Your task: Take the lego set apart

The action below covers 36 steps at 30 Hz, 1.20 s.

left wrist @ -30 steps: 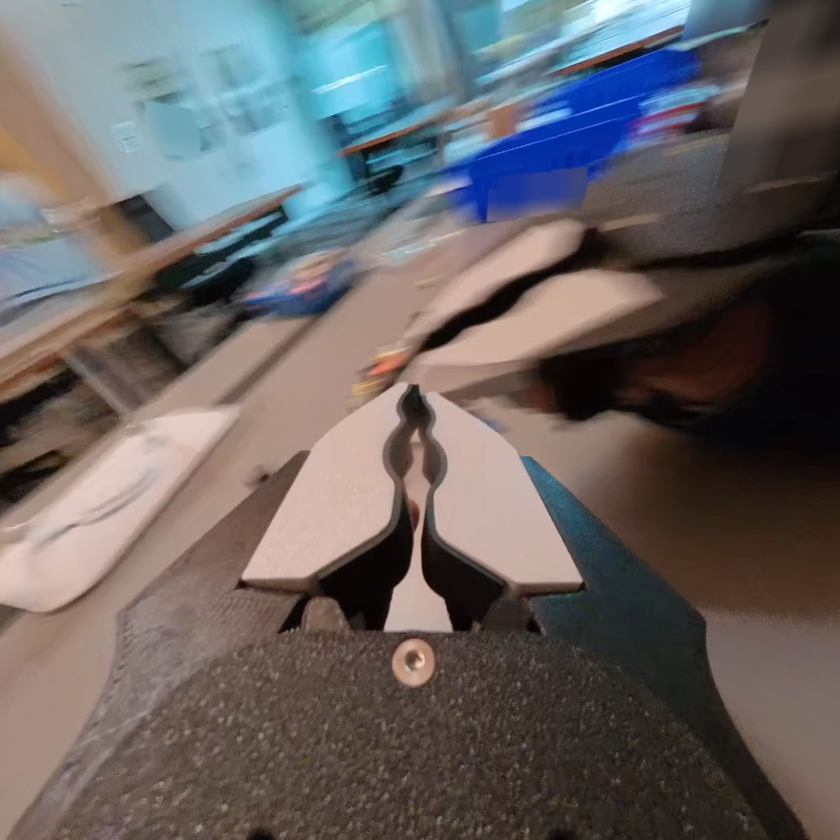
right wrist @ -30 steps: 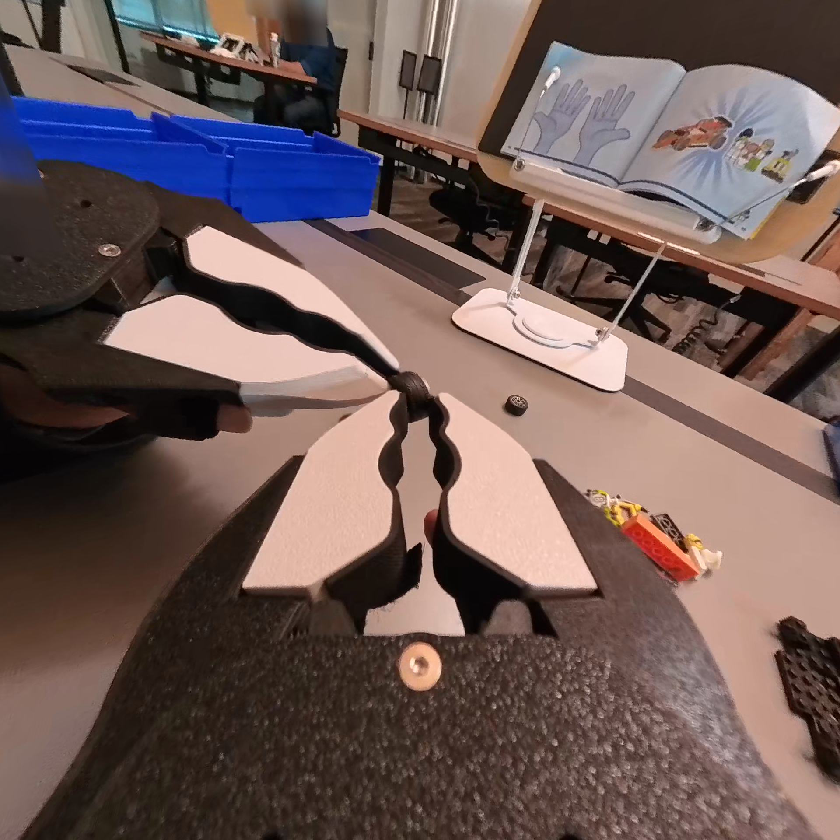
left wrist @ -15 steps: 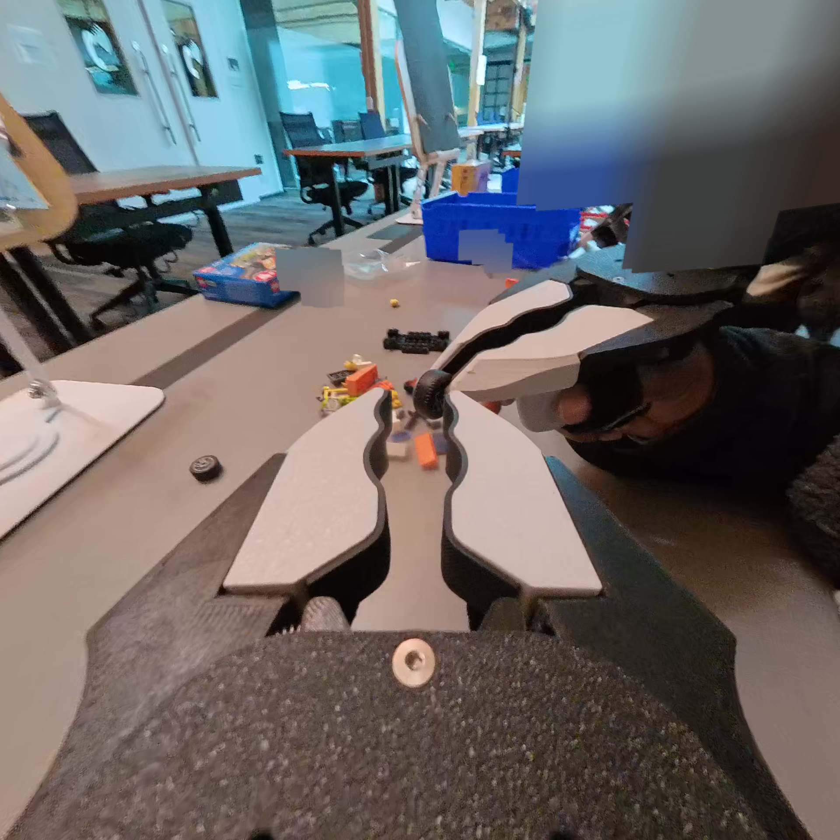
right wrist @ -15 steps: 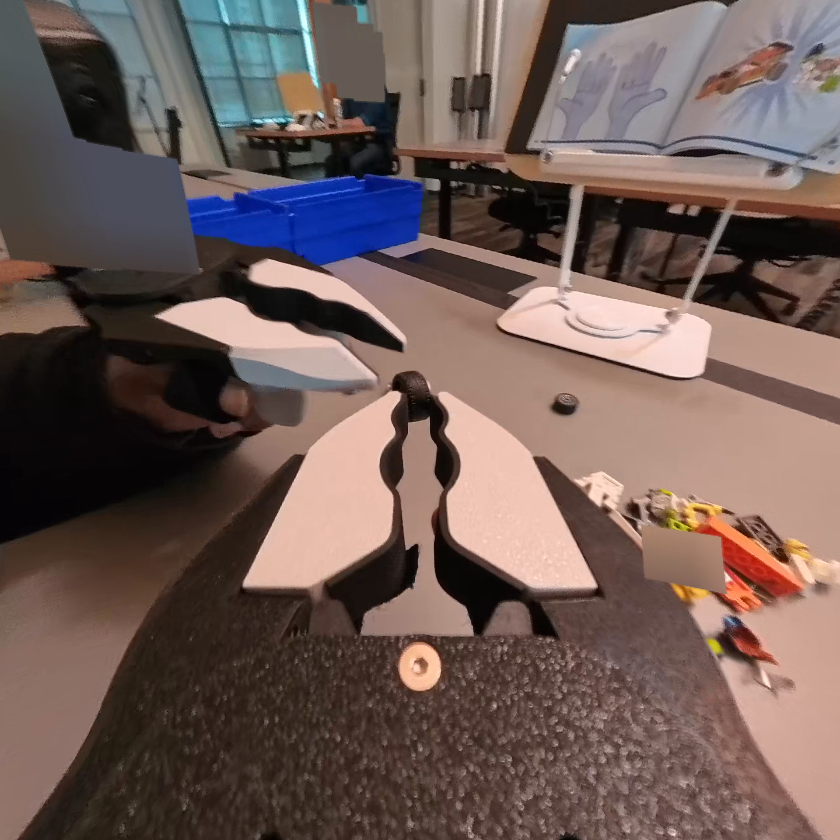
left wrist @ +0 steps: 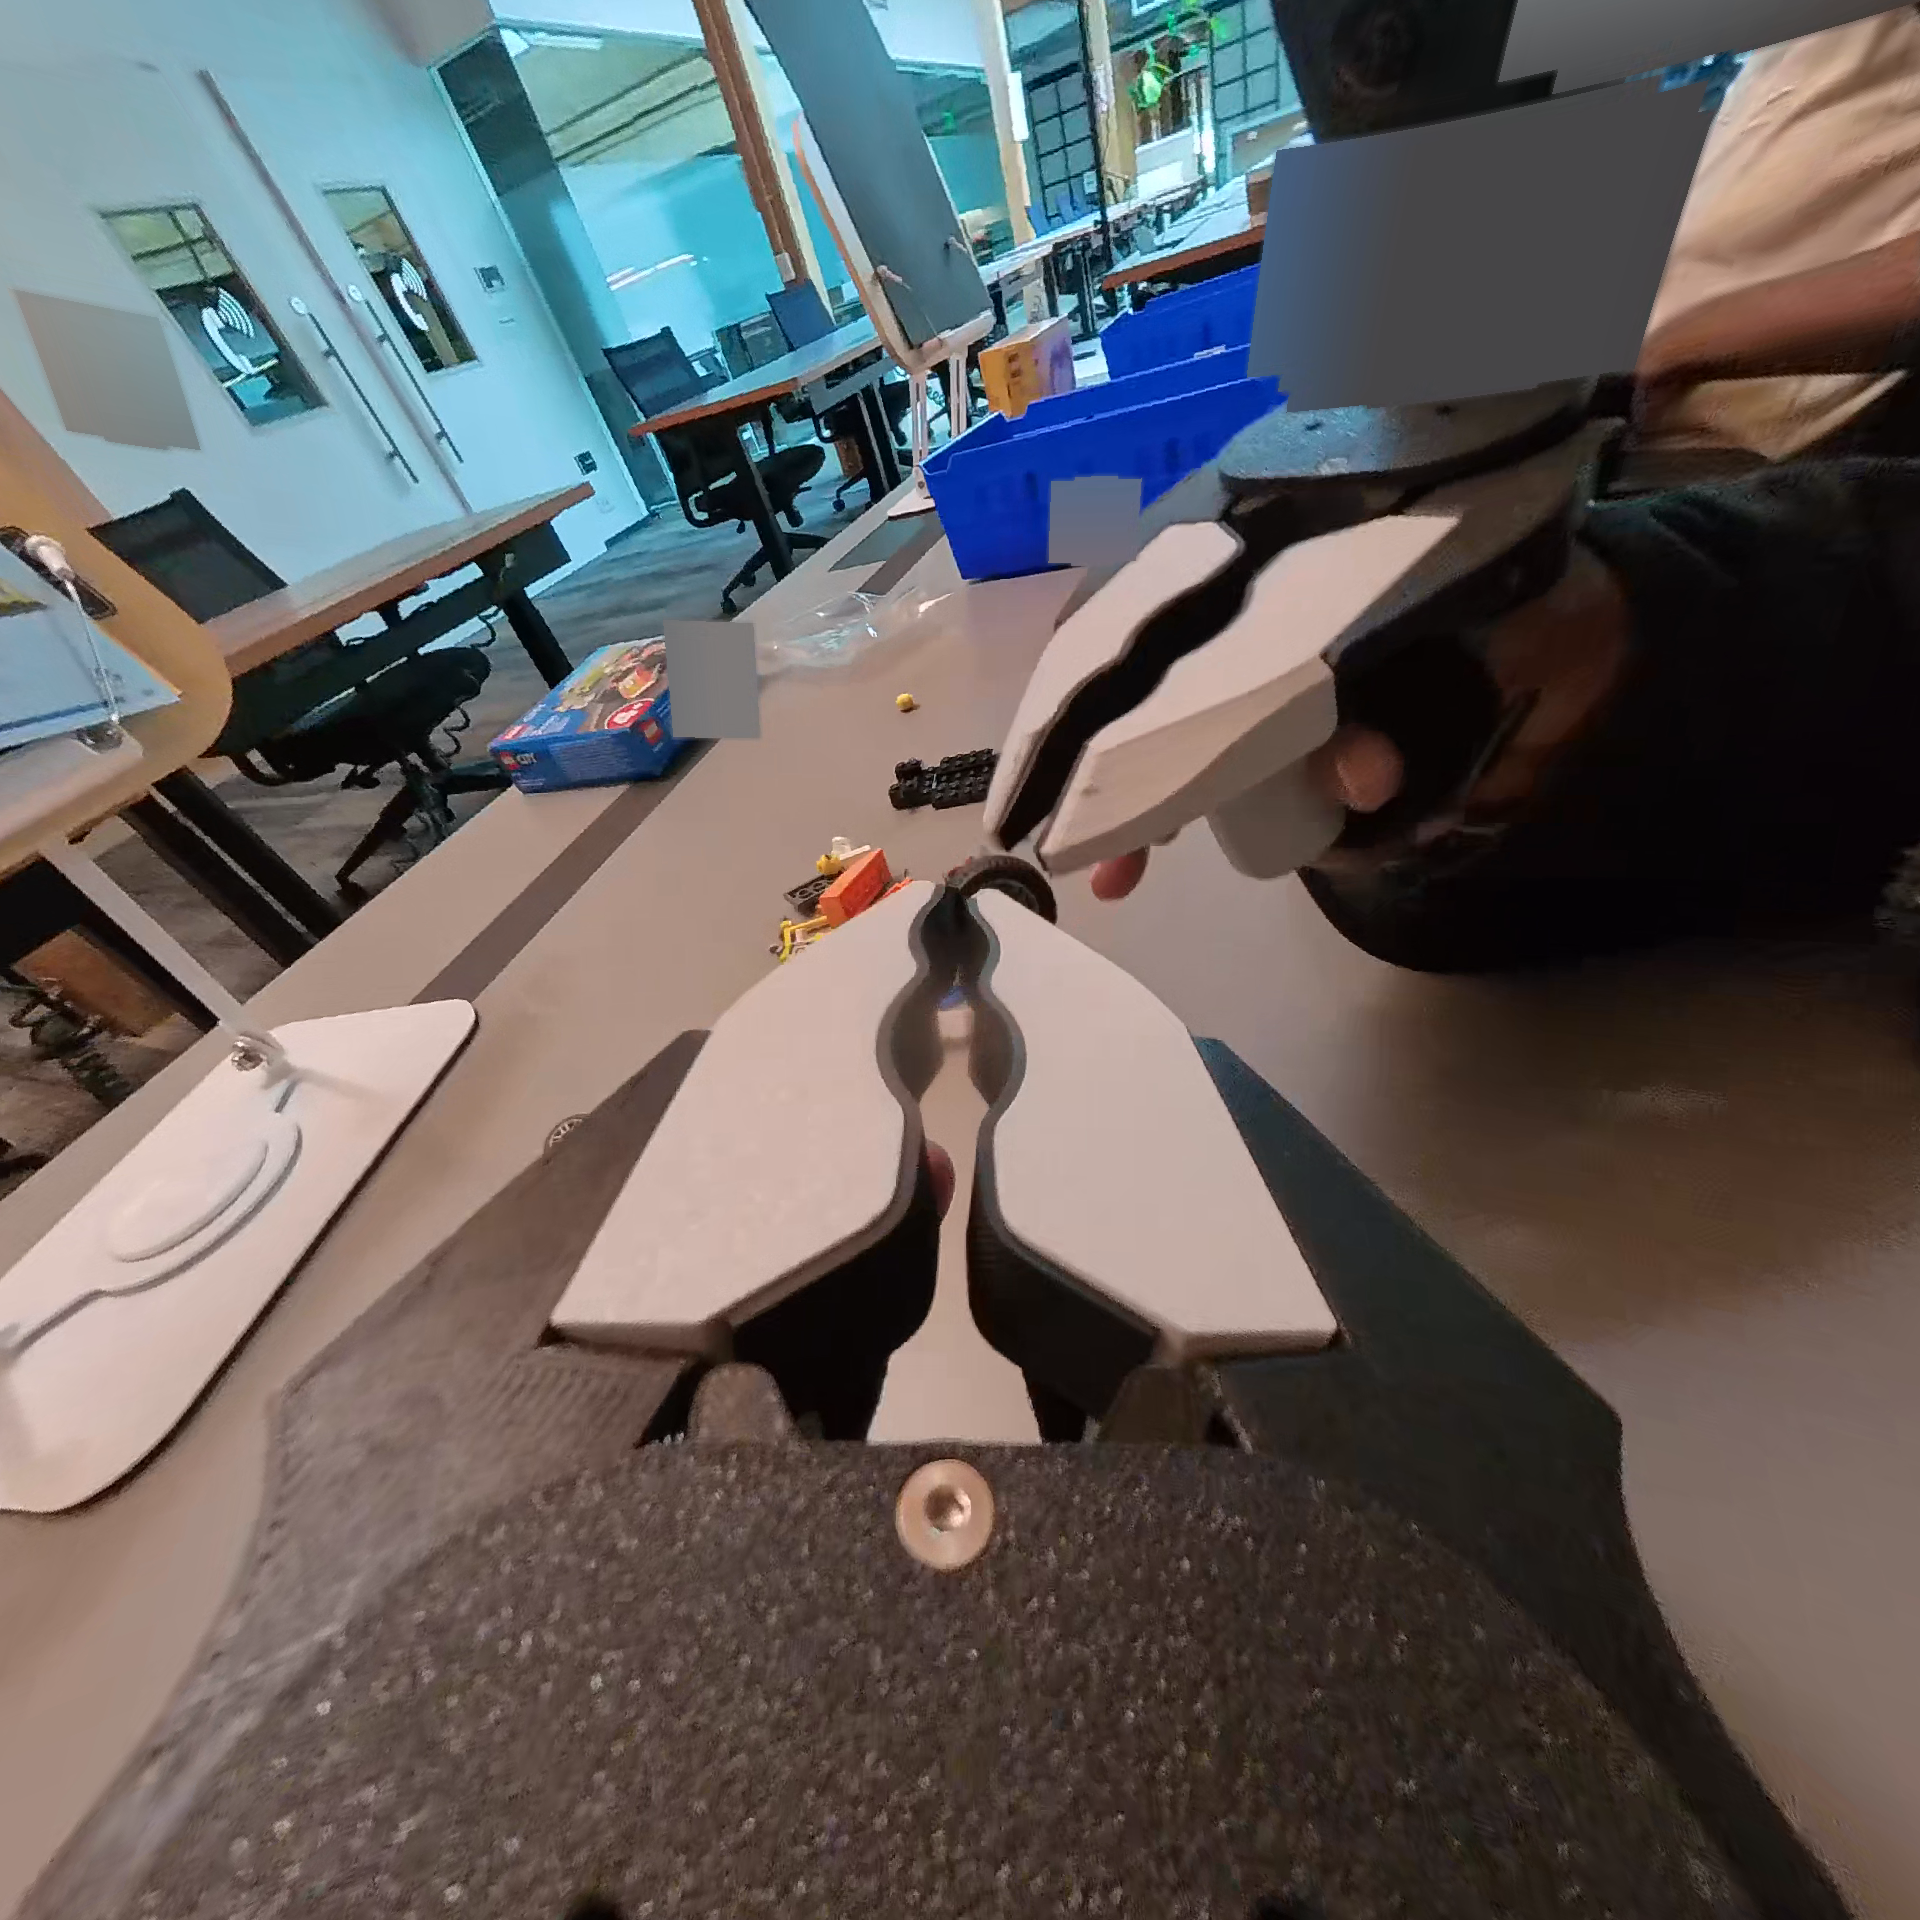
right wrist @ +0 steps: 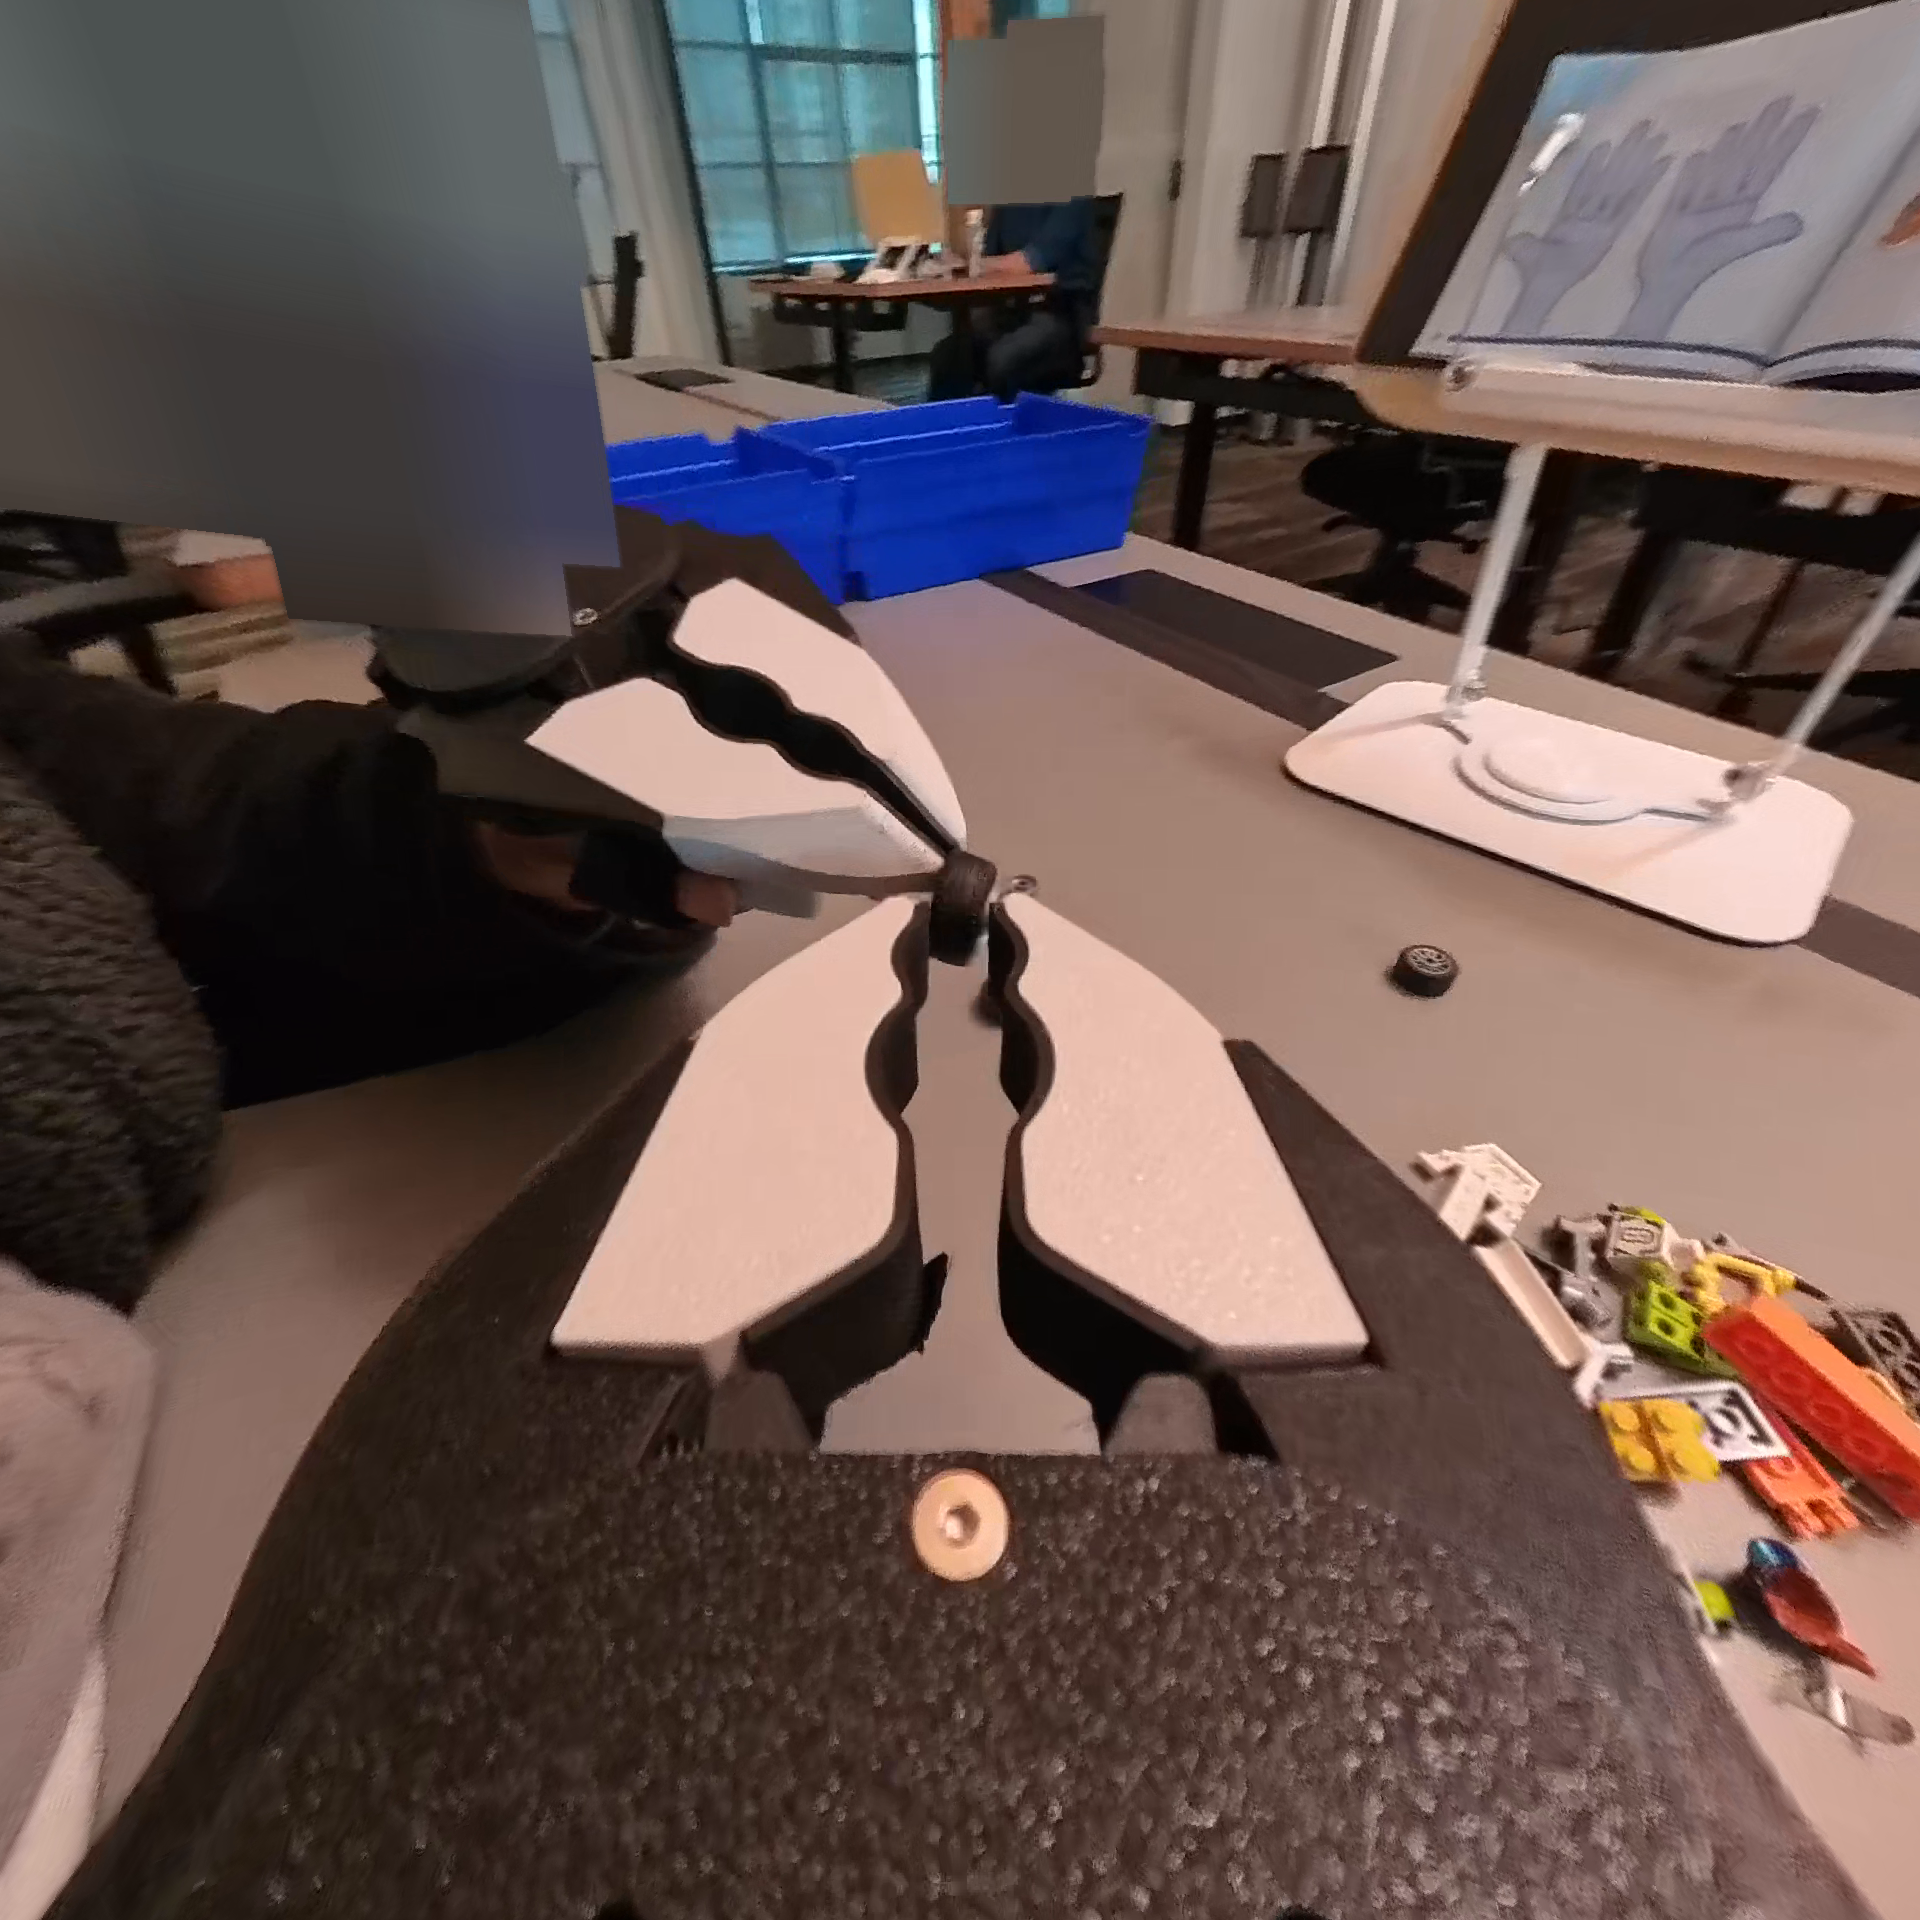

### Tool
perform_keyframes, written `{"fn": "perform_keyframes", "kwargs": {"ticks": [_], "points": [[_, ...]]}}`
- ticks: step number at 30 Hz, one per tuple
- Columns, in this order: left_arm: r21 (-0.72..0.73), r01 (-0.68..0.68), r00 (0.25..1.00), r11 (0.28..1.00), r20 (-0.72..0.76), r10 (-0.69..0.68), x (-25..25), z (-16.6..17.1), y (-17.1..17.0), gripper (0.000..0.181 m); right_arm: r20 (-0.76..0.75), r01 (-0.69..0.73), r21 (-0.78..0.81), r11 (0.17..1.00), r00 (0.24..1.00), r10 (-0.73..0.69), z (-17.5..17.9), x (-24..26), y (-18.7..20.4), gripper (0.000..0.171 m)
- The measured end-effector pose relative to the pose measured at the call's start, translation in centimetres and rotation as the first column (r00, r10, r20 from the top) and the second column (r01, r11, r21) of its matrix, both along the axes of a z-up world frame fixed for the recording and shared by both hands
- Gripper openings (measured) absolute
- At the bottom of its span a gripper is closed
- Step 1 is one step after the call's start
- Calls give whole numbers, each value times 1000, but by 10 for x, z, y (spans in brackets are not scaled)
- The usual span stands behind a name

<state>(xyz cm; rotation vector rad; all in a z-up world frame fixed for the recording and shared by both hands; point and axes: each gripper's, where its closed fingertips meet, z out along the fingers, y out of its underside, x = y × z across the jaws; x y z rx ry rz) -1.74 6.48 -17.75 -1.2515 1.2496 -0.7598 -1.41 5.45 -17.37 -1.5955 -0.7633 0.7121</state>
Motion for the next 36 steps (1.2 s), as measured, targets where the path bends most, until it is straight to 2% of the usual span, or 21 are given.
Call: {"fn": "perform_keyframes", "kwargs": {"ticks": [3, 8, 11, 14, 19, 24, 29, 33, 34, 36], "points": [[-7, 4, 1000, 1000, 10, -3, -1, 1, 0, 0, 21, -93, -9, 996, 995, 93, 4, 6, -1, 10], [-21, 9, 1000, 1000, 23, -9, 0, 3, -1, 0, 43, -236, -145, 961, 969, 245, -5, -3, -3, 31], [-30, 5, 1000, 1000, 19, -4, 1, 1, -1, 0, 70, -217, -161, 963, 971, 230, -14, -14, 2, 36], [-43, -16, 1000, 999, 1, 16, -2, -3, 6, 0, 114, -160, -222, 962, 975, 189, -34, -15, 11, 34], [-189, -110, 994, 976, 1, 113, -23, -7, 39, 0, 196, -170, -314, 934, 951, 239, -65, -7, 9, 31], [-283, -160, 978, 946, 88, 192, -51, 10, 63, 1, 336, -219, -336, 916, 881, 334, -91, -27, -1, 31], [-285, -203, 963, 937, 117, 244, -67, 16, 73, 5, 439, -287, -336, 897, 795, 418, -115, -66, 11, 38], [-277, -220, 959, 935, 116, 260, -73, 16, 77, 5, 561, -326, -329, 886, 687, 461, -133, -85, 19, 39], [-280, -220, 959, 934, 115, 260, -74, 14, 77, 5, 590, -331, -309, 892, 668, 453, -134, -88, 22, 38], [-294, -213, 962, 932, 106, 253, -74, 11, 77, 5, 623, -346, -278, 896, 645, 443, -135, -89, 24, 21]]}}
